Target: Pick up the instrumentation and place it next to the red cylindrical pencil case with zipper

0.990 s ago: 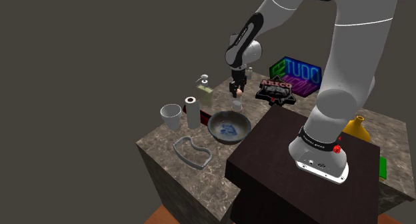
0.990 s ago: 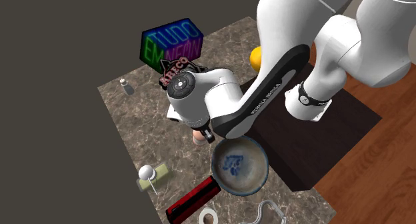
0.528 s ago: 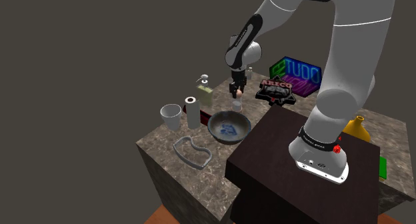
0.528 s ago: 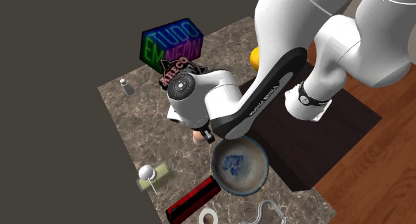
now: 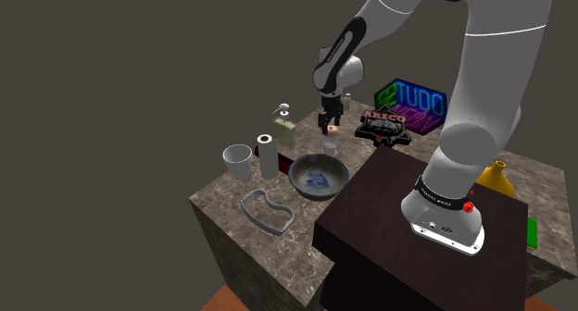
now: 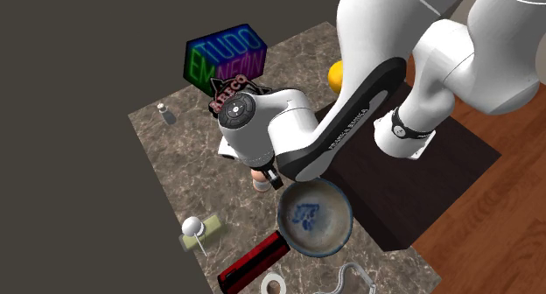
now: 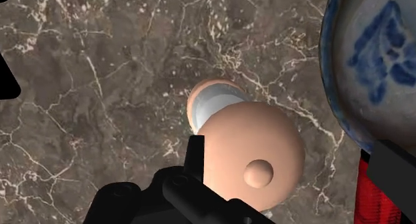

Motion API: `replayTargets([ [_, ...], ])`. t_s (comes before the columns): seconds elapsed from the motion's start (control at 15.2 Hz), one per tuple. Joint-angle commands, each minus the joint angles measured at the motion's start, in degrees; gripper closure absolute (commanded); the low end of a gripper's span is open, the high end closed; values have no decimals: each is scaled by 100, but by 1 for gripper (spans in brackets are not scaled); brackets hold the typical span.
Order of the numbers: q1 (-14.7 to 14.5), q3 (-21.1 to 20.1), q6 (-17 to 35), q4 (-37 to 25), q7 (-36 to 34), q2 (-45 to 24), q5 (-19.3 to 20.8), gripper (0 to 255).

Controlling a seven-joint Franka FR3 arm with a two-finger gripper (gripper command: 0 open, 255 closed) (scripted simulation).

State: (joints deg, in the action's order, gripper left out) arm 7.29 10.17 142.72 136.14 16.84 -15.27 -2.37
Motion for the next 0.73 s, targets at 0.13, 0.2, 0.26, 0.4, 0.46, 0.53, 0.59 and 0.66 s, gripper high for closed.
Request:
replayTargets([
  [0.13,-48,53,-620,-144,-105,481,138,0],
  [0.2,-47,52,-620,-144,-105,481,138,0],
  [0.26,-47,52,-620,-144,-105,482,138,0],
  [0.4,-47,52,-620,-144,-105,481,138,0],
  [0.46,-47,52,-620,-144,-105,481,138,0],
  [0.53,-47,52,-620,-144,-105,481,138,0],
  [0.59,-47,52,-620,-144,-105,481,138,0],
  [0.66,-47,52,-620,-144,-105,481,138,0],
])
